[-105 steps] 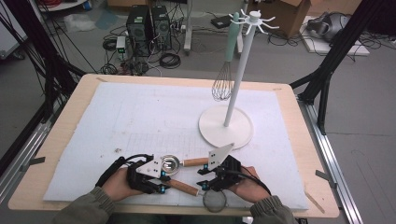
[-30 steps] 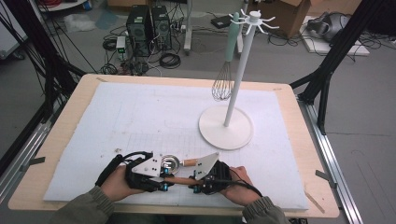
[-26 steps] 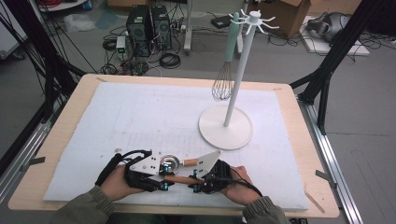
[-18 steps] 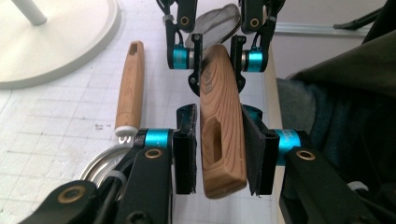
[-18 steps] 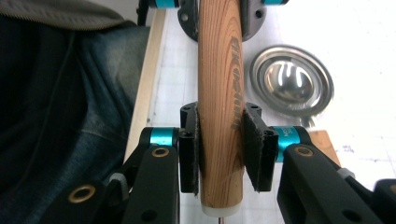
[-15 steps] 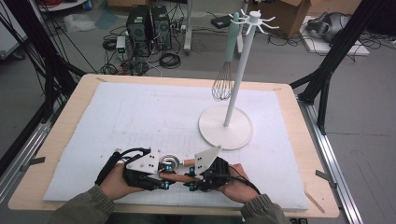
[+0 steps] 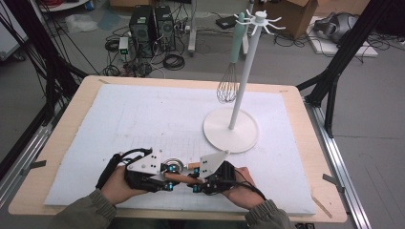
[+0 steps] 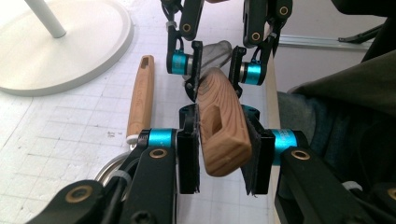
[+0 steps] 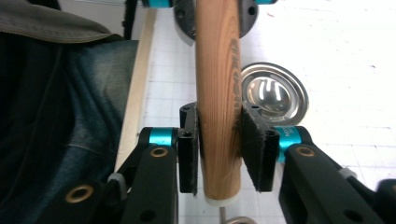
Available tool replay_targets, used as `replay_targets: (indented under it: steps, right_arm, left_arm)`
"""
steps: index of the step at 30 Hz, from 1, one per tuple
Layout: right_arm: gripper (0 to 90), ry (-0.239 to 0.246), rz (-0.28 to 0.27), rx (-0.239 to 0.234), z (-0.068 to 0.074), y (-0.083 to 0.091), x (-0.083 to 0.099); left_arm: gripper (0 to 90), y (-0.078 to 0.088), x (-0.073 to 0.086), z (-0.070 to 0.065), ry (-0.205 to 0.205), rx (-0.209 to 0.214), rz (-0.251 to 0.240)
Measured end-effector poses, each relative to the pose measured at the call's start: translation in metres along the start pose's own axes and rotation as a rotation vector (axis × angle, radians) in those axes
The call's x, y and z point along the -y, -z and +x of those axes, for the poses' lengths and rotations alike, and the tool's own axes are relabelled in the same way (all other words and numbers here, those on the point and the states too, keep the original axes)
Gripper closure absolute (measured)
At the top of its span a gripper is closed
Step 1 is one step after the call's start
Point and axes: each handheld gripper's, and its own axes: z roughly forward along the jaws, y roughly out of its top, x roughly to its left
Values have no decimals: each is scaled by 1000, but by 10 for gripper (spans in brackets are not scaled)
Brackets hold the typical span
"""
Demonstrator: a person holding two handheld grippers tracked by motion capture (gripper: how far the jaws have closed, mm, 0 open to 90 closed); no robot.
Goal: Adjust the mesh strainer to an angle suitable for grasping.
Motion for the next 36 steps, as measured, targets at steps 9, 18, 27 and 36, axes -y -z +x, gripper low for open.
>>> replay_targets:
  steps: [9, 18, 27, 36]
  right_arm:
    - [703, -30, -61, -81, -3, 4, -1]
    - [666, -21, -74, 35, 1, 8, -6]
    - [704, 31, -41, 191, 13, 5, -20]
    - [719, -70, -95, 117, 1, 16, -14]
  left_arm:
    - [700, 5, -12, -3, -18, 15, -43]
    - [705, 5, -17, 0, 29, -36, -35]
    - [705, 4, -24, 2, 71, -59, -32]
    - [564, 16, -22, 0, 65, -77, -83]
